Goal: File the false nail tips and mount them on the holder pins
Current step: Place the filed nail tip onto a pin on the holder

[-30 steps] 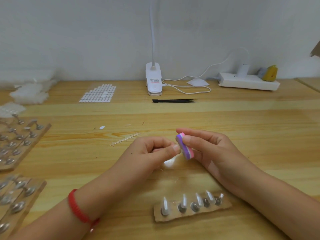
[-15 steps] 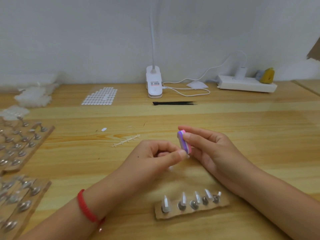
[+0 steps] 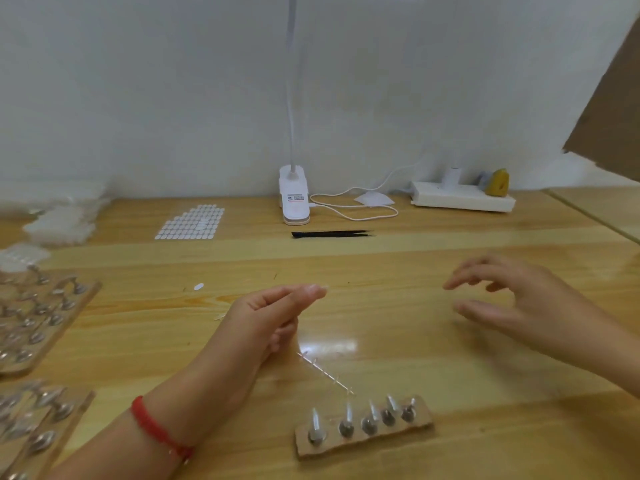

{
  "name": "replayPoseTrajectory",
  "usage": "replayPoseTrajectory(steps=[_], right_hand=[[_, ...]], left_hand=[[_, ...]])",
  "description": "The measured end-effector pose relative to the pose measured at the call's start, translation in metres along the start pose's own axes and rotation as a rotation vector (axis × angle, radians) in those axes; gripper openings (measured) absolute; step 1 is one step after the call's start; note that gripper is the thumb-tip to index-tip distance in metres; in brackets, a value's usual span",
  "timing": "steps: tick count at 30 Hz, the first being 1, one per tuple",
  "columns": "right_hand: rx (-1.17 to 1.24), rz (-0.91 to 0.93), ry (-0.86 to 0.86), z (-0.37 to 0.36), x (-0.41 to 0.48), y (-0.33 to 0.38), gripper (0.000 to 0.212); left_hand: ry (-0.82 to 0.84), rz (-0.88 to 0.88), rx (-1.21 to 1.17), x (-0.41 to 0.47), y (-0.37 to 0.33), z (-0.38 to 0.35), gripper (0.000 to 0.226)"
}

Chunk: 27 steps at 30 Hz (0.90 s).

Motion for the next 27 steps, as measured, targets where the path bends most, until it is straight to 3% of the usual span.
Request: replayPoseTrajectory(steps=[2, 7, 12, 16, 20, 22, 27], right_hand=[[0.145, 0.167, -0.144, 0.001, 0.001, 0.029, 0.016], [0.197, 0.484, -0.244, -0.034, 0.014, 0.102, 0.016], [0.248, 0.473, -0.339, -0.048, 0.023, 0.121, 0.019], [0.287, 0.434, -0.36, -0.05, 0.027, 0.123, 0.018], [0.413, 0.396, -0.309, -0.05, 0.028, 0.12, 0.019], [0.461, 0.372, -0.275, -0.049, 0.03, 0.116, 0.017], [0.514, 0.301, -0.095, -0.036, 0.023, 0.1, 0.015]], left_hand=[[0.014, -0.003, -0.021, 0.0, 0.001, 0.001, 0.035], [0.025, -0.012, -0.146, 0.002, 0.002, 0.004, 0.026], [0.048, -0.034, -0.185, 0.002, 0.0, 0.005, 0.007], [0.065, -0.049, -0.189, 0.003, 0.001, 0.005, 0.008], [0.085, -0.067, -0.148, 0.002, 0.0, 0.005, 0.01], [0.075, -0.069, -0.128, 0.001, 0.002, 0.005, 0.021], [0.085, -0.059, -0.014, 0.001, 0.006, 0.004, 0.032]])
Point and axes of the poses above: each hand's wrist, its own x-axis towards the middle knuckle, its own z-axis out of the back of the hand, y = z × x, the point moved 3 cm from there along x, towards the middle knuckle, and after that the axes turned 13 degrees about y, right-handed, at the moved point
